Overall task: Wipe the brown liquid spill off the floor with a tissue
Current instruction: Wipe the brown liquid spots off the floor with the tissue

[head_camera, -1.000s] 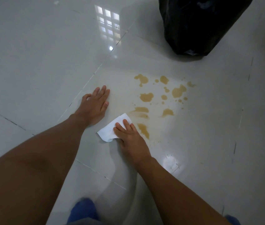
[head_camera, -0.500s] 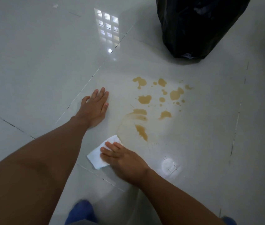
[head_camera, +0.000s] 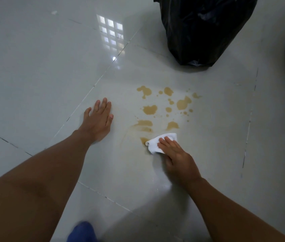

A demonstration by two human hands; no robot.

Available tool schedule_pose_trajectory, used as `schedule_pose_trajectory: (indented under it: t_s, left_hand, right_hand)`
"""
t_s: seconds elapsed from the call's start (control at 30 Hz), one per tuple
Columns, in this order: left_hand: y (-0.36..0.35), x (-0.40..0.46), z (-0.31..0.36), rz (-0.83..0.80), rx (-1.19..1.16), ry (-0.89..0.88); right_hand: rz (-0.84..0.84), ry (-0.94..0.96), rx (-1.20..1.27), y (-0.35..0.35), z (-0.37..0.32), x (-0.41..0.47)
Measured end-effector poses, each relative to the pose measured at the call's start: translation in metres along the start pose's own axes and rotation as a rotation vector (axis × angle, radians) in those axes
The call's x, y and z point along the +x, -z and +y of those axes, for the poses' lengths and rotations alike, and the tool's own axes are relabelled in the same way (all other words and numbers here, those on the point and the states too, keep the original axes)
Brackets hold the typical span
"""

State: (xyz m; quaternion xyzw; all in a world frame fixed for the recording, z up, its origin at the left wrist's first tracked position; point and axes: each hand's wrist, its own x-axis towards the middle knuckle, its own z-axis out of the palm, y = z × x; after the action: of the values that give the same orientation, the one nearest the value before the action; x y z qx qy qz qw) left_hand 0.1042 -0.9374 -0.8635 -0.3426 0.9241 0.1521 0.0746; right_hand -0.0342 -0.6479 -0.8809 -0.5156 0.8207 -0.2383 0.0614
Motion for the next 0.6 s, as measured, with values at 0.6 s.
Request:
schedule_pose_trajectory:
  t_s: [0.6]
  left_hand:
    - [-0.003,0.001,0.004,0.029,-0.038,0.022]
  right_hand:
    - [-0.344,0.091,0.043,-0.024,-0.046,0.069]
